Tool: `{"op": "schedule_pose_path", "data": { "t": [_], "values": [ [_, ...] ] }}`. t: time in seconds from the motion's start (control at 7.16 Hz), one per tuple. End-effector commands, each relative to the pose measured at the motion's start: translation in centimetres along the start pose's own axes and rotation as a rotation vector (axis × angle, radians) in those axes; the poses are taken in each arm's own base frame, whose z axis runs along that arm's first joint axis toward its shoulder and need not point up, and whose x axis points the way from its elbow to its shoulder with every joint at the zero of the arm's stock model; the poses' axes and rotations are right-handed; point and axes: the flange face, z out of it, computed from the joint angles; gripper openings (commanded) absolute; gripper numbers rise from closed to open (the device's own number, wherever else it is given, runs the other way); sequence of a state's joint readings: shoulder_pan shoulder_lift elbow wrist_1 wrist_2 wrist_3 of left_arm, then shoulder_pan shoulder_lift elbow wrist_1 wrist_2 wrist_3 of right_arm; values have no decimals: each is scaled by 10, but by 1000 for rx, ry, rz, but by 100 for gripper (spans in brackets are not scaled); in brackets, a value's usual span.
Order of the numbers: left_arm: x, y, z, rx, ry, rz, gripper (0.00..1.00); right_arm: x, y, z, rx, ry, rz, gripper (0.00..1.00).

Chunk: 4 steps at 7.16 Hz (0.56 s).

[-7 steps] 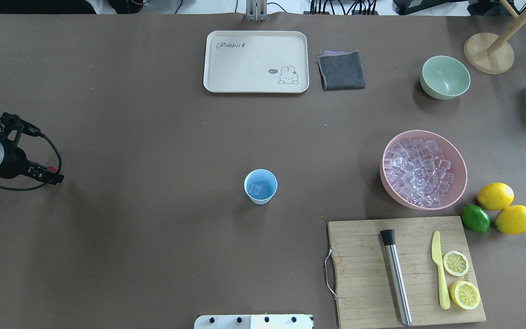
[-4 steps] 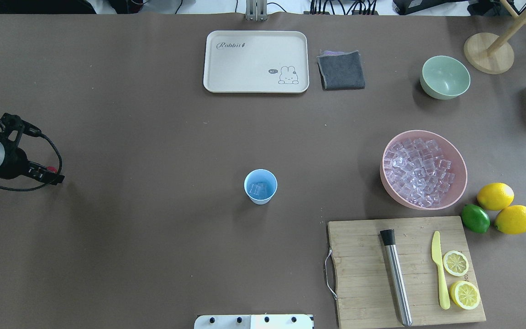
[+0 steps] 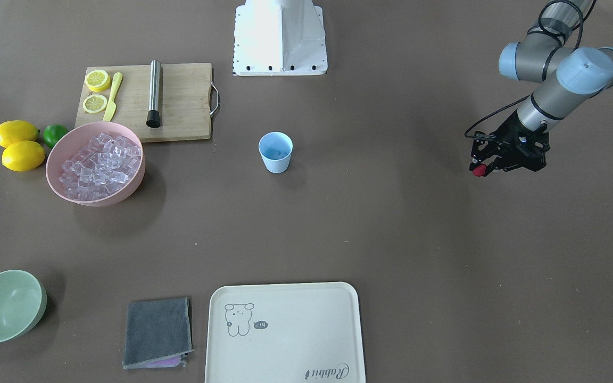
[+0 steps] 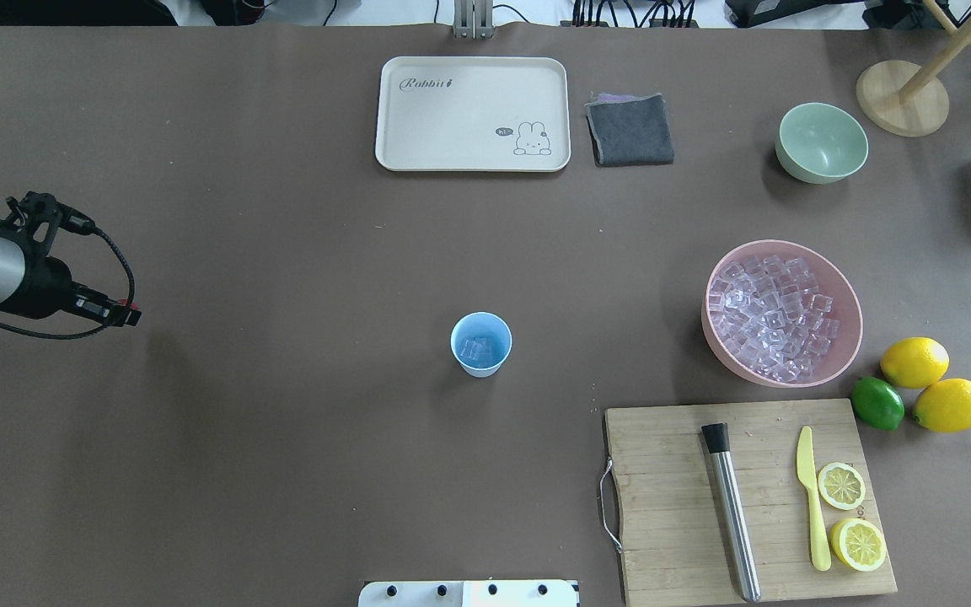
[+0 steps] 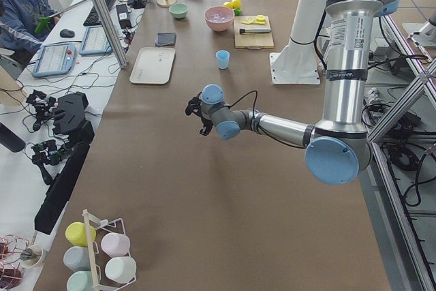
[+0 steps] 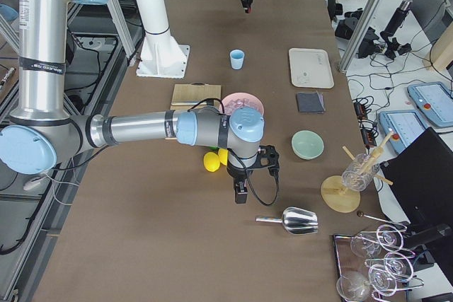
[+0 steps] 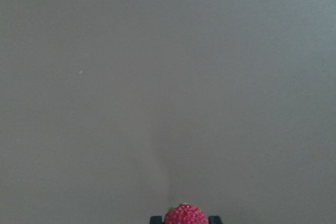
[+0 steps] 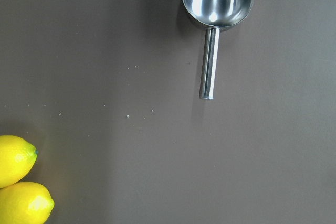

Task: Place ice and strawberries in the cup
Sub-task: 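Lower the left gripper onto the red strawberry and grasp it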

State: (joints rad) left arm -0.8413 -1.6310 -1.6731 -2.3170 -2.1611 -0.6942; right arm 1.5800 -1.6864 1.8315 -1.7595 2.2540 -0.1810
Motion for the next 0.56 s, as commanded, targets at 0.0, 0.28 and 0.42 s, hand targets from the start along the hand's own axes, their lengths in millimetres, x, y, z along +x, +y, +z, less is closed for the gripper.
{"op": "schedule_pose_path", "data": {
  "t": [0.0, 0.28, 0.42],
  "values": [
    [142, -51, 20, 9, 187, -131, 0, 0, 0, 0, 0, -1, 1, 100],
    [304, -64, 55, 46, 291, -195, 0, 0, -3, -1, 3, 1, -2, 100],
    [339, -69, 50, 54, 339, -221, 0, -1, -4, -2, 3, 1, -2, 100]
  ]
}}
